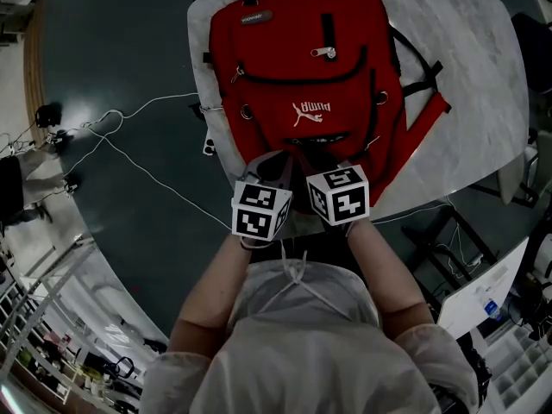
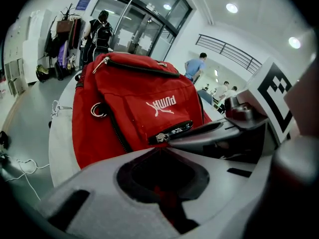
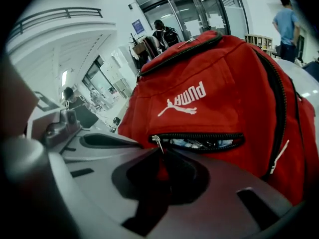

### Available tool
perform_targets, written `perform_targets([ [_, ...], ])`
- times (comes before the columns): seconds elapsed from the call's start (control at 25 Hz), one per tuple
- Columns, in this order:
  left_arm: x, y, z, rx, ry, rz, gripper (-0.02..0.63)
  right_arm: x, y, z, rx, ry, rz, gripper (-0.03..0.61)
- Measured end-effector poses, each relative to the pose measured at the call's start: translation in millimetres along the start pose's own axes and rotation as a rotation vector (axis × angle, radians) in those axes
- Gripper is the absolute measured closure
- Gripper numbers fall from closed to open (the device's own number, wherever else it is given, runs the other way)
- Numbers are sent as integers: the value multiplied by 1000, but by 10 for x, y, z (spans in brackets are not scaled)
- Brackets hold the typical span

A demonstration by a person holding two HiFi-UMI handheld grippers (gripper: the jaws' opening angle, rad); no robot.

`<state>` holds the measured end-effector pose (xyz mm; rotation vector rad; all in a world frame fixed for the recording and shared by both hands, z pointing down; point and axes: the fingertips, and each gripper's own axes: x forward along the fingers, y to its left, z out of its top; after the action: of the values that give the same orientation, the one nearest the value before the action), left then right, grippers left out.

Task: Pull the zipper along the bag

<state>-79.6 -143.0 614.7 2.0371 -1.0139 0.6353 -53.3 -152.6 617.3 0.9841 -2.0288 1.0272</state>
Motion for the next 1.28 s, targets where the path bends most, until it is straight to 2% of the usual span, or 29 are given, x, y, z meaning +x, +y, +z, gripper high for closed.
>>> perform_targets([
  [0.2,69,-9,-8,28,24,21,592,6,68,-2,-77,11,50,548],
  [0.48,100,35,-22,-37,67,-7,594,-31,72,42,-151,8,29,552],
  [0.72,88,31,-16,-8,43,28,594,-91,36,37,-229,34,10,552],
  [1.28,107,66,-43,-36,63,19,594,-264,-162,53,-248,53,-2,552],
])
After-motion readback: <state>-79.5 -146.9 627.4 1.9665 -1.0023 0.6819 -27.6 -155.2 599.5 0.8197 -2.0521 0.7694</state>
